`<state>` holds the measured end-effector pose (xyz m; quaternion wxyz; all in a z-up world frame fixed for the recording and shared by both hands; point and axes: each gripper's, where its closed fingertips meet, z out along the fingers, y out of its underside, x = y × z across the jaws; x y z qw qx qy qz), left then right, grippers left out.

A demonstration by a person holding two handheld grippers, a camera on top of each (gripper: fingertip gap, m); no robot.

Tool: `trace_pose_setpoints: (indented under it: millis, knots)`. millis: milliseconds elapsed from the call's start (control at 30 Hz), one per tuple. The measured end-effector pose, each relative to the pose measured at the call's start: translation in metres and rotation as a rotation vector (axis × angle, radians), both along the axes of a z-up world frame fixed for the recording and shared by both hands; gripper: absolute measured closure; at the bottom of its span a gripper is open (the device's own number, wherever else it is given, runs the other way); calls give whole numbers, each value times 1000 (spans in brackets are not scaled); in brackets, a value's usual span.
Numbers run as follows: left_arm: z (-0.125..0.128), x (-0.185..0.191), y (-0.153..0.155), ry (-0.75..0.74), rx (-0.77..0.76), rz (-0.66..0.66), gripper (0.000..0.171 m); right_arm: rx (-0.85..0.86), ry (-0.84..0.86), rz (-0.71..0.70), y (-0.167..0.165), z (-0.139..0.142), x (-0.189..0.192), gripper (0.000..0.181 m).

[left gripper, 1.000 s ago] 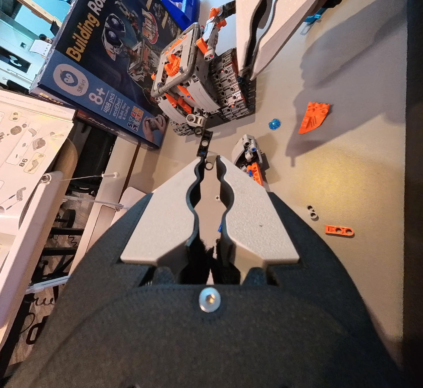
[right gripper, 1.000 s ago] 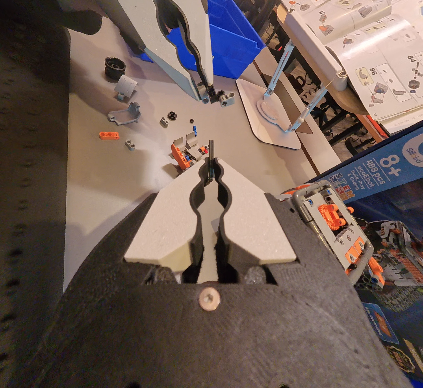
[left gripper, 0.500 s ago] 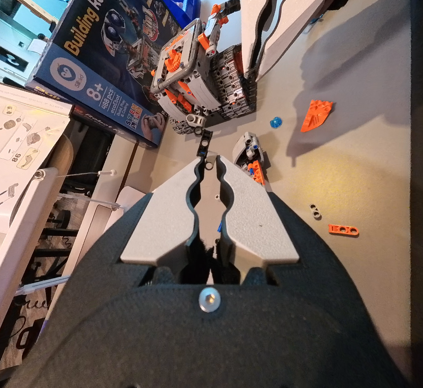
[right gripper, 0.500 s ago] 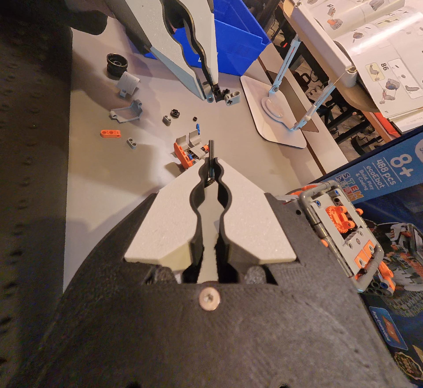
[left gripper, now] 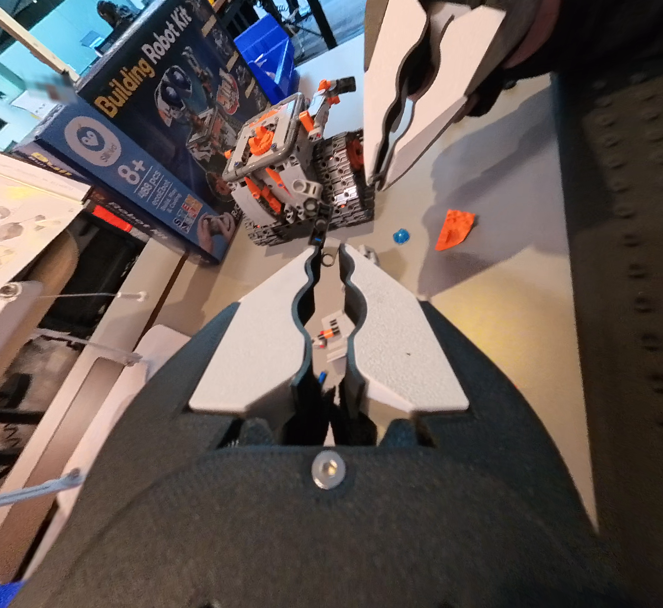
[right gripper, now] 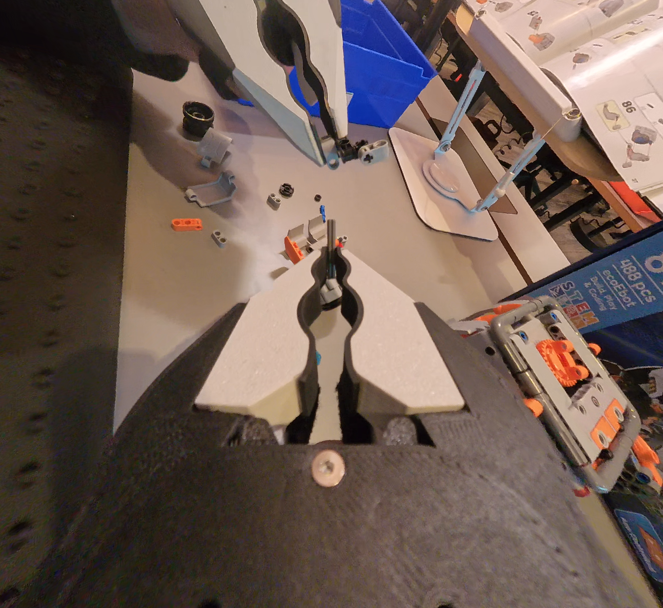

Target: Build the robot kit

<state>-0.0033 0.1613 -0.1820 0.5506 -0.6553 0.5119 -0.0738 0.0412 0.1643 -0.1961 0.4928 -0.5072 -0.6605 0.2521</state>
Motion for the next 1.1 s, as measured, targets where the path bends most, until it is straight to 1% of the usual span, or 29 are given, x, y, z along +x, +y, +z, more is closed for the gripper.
trace_pose_setpoints:
  millis: [233, 400, 500, 900, 1000, 1100]
  knots:
    - [5, 14, -7, -105, -46, -76, 165, -27, 45, 6, -3, 7, -3, 181]
    - [0, 18, -9, -74, -44, -91, 165, -10, 52, 23, -7, 9, -5, 181]
    - [1, 25, -14, -77, -43, -127, 165, -7, 50, 28, -8, 9, -7, 181]
    - [3, 36, -25, -210, -164, -228, 165, 1, 101, 81, -20, 17, -11, 181]
    - [2, 36, -26, -203, -173, -232, 165, 27, 94, 79, -20, 17, -11, 181]
    - [-5, 36, -27, -150, -208, -230, 166, 74, 60, 72, -20, 13, -11, 181]
